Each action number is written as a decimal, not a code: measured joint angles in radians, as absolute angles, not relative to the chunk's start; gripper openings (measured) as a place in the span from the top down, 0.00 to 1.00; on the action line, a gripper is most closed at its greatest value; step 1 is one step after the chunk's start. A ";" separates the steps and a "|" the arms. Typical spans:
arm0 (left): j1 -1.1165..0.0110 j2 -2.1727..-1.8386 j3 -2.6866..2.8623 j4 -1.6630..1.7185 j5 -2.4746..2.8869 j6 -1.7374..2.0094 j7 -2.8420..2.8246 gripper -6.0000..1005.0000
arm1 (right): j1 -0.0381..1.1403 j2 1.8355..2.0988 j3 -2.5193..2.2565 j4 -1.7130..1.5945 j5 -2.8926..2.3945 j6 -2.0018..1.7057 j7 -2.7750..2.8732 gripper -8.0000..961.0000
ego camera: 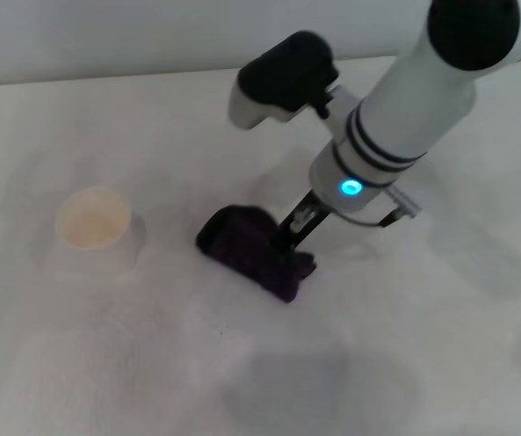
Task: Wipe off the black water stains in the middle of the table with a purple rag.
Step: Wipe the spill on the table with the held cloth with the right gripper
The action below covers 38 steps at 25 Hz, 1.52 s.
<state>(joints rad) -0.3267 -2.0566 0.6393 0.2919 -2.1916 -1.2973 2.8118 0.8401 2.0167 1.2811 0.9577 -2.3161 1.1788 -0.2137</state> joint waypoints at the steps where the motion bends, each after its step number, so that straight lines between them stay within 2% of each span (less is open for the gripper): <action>1: -0.327 -2.056 0.638 0.292 -2.193 -1.293 2.814 0.14 | 0.831 2.016 1.302 0.963 -2.345 1.183 -0.209 0.89; 11: -0.362 -2.059 0.635 0.299 -2.200 -1.261 2.824 0.14 | 0.795 2.027 1.256 1.013 -2.339 1.165 -0.216 0.89; 24: -0.361 -2.066 0.641 0.303 -2.196 -1.266 2.824 0.14 | 0.835 2.028 1.064 1.005 -1.993 1.117 -0.343 0.89; 31: -0.352 -2.066 0.638 0.299 -2.195 -1.269 2.824 0.14 | 0.829 2.017 1.130 0.983 -2.074 1.104 -0.304 0.89; 38: -0.343 -2.067 0.638 0.301 -2.196 -1.270 2.824 0.14 | 0.818 2.016 1.262 0.981 -2.296 1.154 -0.249 0.89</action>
